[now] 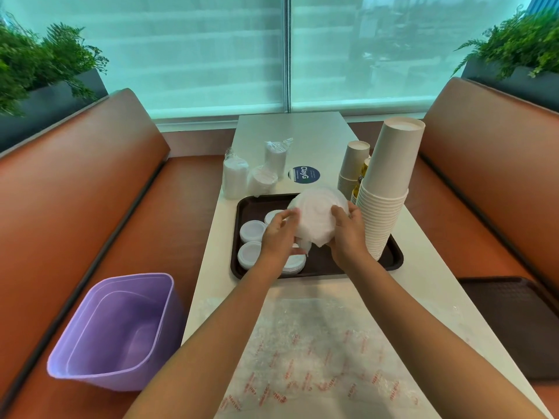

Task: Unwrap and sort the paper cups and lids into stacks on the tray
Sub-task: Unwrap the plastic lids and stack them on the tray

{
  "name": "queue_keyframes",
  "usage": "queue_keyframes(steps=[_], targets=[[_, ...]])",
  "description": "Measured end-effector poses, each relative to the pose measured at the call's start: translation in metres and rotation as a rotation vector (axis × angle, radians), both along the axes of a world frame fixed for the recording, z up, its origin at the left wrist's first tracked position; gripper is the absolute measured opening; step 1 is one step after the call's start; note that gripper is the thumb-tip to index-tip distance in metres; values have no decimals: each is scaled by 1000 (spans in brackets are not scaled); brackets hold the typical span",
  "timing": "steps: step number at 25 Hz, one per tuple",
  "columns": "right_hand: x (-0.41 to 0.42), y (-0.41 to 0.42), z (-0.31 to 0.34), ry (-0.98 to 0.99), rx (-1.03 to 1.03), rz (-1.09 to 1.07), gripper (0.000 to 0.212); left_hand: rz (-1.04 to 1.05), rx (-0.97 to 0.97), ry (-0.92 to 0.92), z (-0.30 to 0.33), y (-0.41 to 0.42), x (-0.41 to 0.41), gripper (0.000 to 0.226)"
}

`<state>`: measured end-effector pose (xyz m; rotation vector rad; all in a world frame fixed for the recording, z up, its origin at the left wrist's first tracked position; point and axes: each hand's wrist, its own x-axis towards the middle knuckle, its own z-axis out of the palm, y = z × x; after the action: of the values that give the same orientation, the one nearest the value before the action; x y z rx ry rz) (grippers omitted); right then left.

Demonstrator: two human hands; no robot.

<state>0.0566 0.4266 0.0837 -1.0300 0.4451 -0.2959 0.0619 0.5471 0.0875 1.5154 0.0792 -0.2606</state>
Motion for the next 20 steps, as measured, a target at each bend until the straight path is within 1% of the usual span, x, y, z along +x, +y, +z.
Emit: queue_keyframes(steps=[2,3,5,7,8,10,11,13,14,15,16,17,18,19,20], targets=[[-1,-1,3,32,-51,127,38,-40,-10,-78,-4,2,-3,41],[-1,-2,4,45,-64,169,43,-48,-35,-119,-5,4,-5,49],[-1,-6,7,27,-34,176,39,-85,-63,-178,-13,10,-7,56],[-1,-11,7,-2,22,147,29,-135,-62,-177,-21,13,-11,57],[-1,-12,5,-4,44,140,28,-160,-8,-177,-27,14,-13,56],[-7,-12,-2,-2,57,121,35,-125,205,-208,-35,15,-20,53],[-12,-12,-6,-1,8,100,38,-38,277,-237,-35,14,-22,51],[-24,-12,-10,-16,-188,57,40,166,250,-307,-22,11,-24,47],[-29,-12,-10,-42,-268,75,40,175,240,-354,-14,9,-21,44],[-33,-13,-11,-60,-316,119,40,107,273,-380,-7,5,-18,44],[-36,-13,-12,-68,-326,184,37,9,307,-368,-3,2,-16,47],[-40,-12,-11,-63,-299,247,32,-71,331,-328,-1,-1,-14,50],[-43,-13,-10,-47,-228,299,24,-106,333,-277,-2,-2,-14,51],[-45,-15,-8,-20,-114,339,16,-105,316,-235,-3,-2,-14,51],[-46,-19,-8,19,-17,365,17,-94,293,-206,-6,-1,-15,51]])
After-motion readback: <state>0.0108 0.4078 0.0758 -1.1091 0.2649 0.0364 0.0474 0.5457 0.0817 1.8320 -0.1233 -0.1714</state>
